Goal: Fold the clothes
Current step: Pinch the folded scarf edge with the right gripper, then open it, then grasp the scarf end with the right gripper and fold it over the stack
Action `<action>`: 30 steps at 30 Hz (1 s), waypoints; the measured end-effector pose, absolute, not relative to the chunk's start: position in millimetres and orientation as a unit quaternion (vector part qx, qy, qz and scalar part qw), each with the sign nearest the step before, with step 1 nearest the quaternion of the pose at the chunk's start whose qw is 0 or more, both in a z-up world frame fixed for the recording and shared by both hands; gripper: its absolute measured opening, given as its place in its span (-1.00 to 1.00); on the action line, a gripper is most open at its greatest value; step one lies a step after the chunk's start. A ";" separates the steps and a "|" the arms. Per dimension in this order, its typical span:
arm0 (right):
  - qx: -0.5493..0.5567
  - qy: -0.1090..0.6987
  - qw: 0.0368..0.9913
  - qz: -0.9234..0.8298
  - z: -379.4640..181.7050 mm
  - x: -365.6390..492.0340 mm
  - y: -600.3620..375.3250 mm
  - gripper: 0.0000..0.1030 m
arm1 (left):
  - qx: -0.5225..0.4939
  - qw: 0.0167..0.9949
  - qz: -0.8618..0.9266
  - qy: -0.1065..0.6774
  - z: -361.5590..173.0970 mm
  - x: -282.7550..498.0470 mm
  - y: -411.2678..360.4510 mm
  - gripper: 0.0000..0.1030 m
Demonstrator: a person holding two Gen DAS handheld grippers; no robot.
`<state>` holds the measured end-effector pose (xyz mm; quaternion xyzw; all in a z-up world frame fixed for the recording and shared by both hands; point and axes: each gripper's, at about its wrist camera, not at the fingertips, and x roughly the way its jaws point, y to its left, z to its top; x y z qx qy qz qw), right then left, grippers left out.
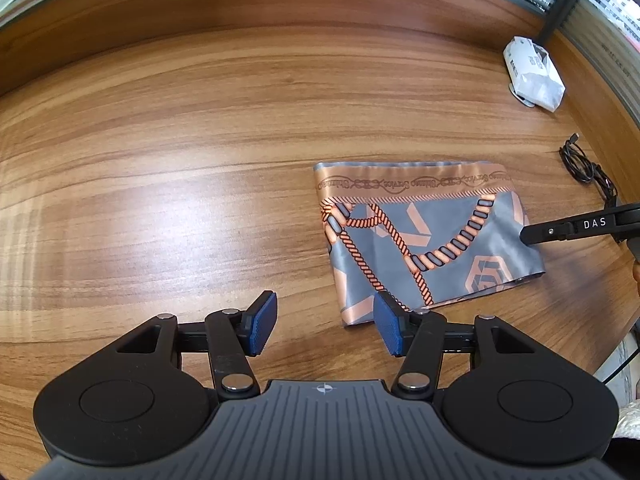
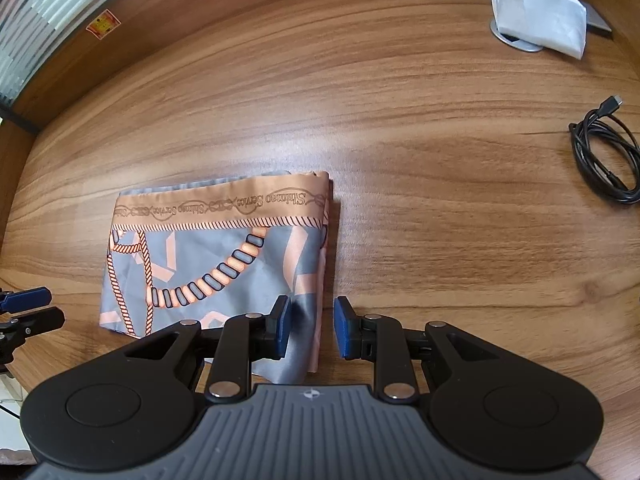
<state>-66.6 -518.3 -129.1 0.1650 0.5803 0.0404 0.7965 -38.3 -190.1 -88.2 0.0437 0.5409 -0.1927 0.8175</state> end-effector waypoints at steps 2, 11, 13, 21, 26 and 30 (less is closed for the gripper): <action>0.166 0.582 0.795 0.042 -130.3 -66.9 -517.0 -0.48 | 0.043 0.817 -0.193 0.542 -88.1 -38.5 -189.3 0.11; 0.171 0.583 0.793 0.037 -135.4 -67.8 -513.2 -0.48 | 0.043 0.815 -0.192 0.545 -88.4 -38.7 -183.3 0.13; 0.169 0.583 0.794 0.037 -135.3 -68.4 -512.5 -0.49 | 0.042 0.814 -0.191 0.547 -88.8 -38.5 -182.2 0.13; 0.179 0.586 0.790 0.035 -134.6 -67.4 -512.4 -0.91 | 0.043 0.811 -0.196 0.549 -89.1 -38.6 -176.6 0.13; 0.177 0.576 0.797 0.038 -122.1 -66.5 -508.0 -0.94 | 0.040 0.813 -0.197 0.547 -88.3 -38.6 -169.5 0.13; 0.172 0.564 0.807 0.043 -104.2 -64.9 -498.9 -0.94 | 0.035 0.814 -0.198 0.545 -88.8 -38.9 -164.2 0.13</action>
